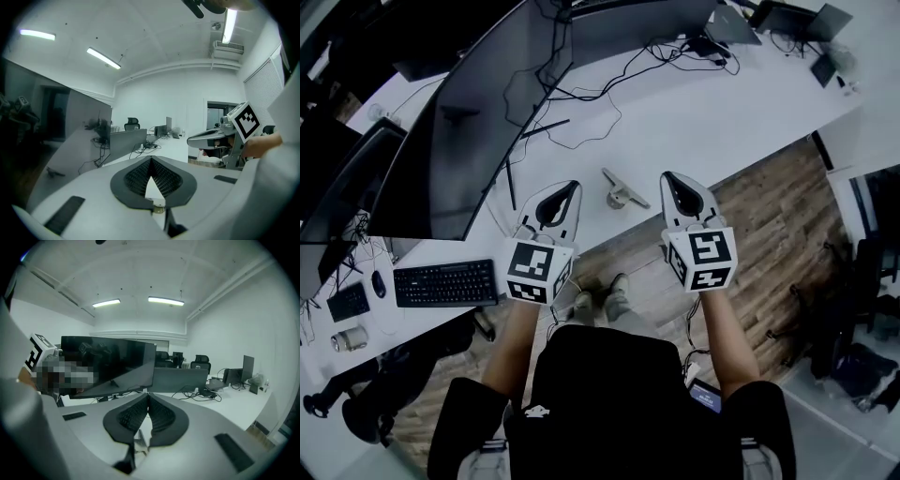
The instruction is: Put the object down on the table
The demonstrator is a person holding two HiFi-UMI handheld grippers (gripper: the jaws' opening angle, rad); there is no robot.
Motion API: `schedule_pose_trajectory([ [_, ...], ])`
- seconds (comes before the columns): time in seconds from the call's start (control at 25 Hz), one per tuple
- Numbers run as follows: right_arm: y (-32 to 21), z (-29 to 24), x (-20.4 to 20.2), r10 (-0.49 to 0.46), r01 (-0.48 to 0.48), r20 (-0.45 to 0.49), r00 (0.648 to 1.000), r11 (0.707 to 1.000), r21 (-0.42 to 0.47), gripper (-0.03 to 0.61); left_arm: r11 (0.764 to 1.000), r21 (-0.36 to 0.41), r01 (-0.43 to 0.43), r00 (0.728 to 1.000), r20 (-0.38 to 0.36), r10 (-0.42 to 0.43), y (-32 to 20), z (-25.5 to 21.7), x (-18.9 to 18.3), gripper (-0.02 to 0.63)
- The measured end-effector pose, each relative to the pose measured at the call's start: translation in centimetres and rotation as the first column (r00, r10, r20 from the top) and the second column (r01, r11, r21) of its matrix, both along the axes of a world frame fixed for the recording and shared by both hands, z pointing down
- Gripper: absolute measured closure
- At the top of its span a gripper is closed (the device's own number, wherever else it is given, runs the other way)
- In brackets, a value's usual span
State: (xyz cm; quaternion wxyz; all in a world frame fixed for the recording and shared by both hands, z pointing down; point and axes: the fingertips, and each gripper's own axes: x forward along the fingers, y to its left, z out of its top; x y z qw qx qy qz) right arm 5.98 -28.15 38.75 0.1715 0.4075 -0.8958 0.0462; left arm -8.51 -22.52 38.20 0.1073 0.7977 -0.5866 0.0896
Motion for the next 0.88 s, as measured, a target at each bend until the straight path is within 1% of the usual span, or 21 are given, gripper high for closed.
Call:
schedule_pose_trajectory([
  [0.16,0.5,-2.5,1.3,0.044,-0.046,0.049,0.998,0.998,0.039,0.554,0.999,0.038,-0.015,1.000,-0.007,0.015,0.2,-2.2,0.6,0.600],
  [0.32,1.0,-4.7,2.5,0.078,-0.084,0.081,0.994,0.994,0.074,0.554,0.996,0.082,-0.032,0.999,0.007,0.032,0.4,-4.5,1.2,0.600],
  [0.68,2.6,-9.3,4.6,0.104,-0.123,0.133,0.986,0.982,0.145,0.554,0.984,0.169,-0.048,0.998,0.040,0.042,1.4,-8.9,2.5,0.600],
  [0.88,3.6,-11.5,5.7,0.113,-0.142,0.160,0.981,0.973,0.183,0.554,0.974,0.219,-0.057,0.998,0.051,0.047,2.1,-11.3,3.2,0.600],
])
